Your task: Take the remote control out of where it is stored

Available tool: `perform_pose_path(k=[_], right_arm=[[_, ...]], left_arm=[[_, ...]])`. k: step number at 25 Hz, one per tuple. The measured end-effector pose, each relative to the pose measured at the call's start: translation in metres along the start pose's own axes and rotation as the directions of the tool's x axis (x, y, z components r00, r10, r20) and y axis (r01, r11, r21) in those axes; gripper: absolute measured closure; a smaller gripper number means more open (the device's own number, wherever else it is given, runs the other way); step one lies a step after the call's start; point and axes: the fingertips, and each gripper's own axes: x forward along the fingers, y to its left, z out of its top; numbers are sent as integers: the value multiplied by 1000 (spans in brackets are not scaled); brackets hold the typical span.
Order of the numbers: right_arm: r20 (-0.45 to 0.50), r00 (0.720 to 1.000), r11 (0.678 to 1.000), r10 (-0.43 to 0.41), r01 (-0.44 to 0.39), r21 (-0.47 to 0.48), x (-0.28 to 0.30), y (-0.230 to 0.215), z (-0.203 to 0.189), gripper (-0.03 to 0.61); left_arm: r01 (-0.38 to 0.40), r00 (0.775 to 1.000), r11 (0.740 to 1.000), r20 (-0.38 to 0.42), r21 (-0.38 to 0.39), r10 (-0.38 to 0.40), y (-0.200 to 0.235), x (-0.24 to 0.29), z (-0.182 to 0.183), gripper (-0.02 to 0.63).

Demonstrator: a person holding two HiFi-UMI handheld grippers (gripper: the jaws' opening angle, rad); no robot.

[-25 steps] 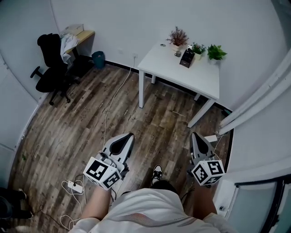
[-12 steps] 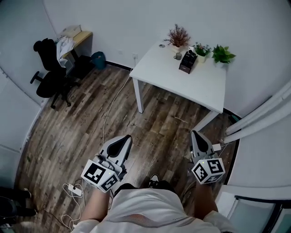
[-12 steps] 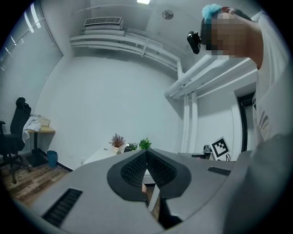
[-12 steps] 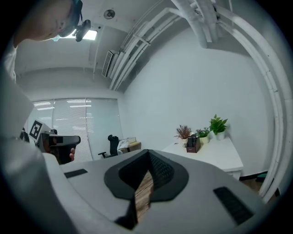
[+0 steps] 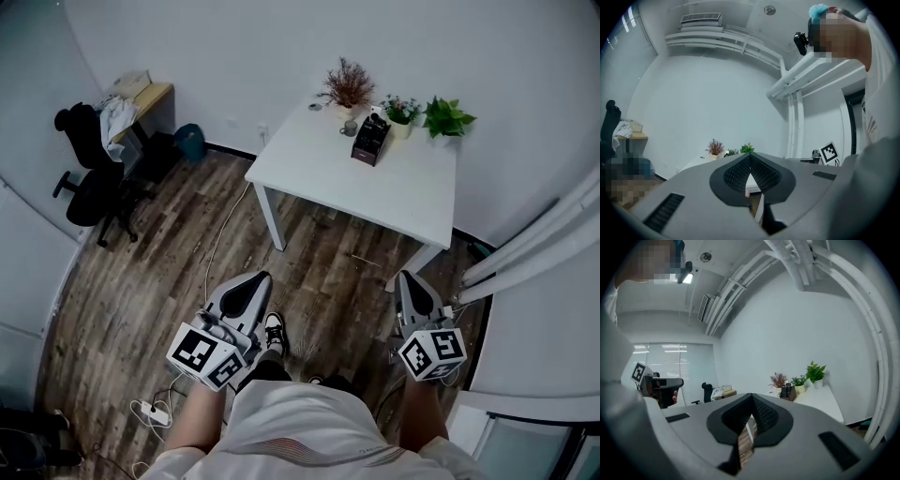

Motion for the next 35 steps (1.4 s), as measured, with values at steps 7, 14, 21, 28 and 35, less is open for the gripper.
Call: perform_pose_path(k=[7, 14, 21, 28, 35], right_arm=[[15, 994, 994, -109, 109, -22, 15, -34, 4, 568], [5, 977, 976, -213, 213, -39, 79, -53, 27, 568], [18, 963, 961, -269, 269, -56, 198, -51, 57, 568], [14, 951, 948, -308, 308, -84, 270, -51, 64, 568], [-5, 940, 938, -340, 339, -72, 287, -80, 63, 568]], left_arm=[[63, 998, 998, 12, -14, -63, 31, 61, -4, 605], [127, 992, 991, 21, -42, -126, 99, 125, 12, 604], [141, 990, 990, 11, -28, -140, 205, 180, 31, 605], [181, 984, 982, -1, -47, -181, 268, 226, 31, 606], [229, 973, 971, -19, -66, -230, 267, 270, 24, 605]])
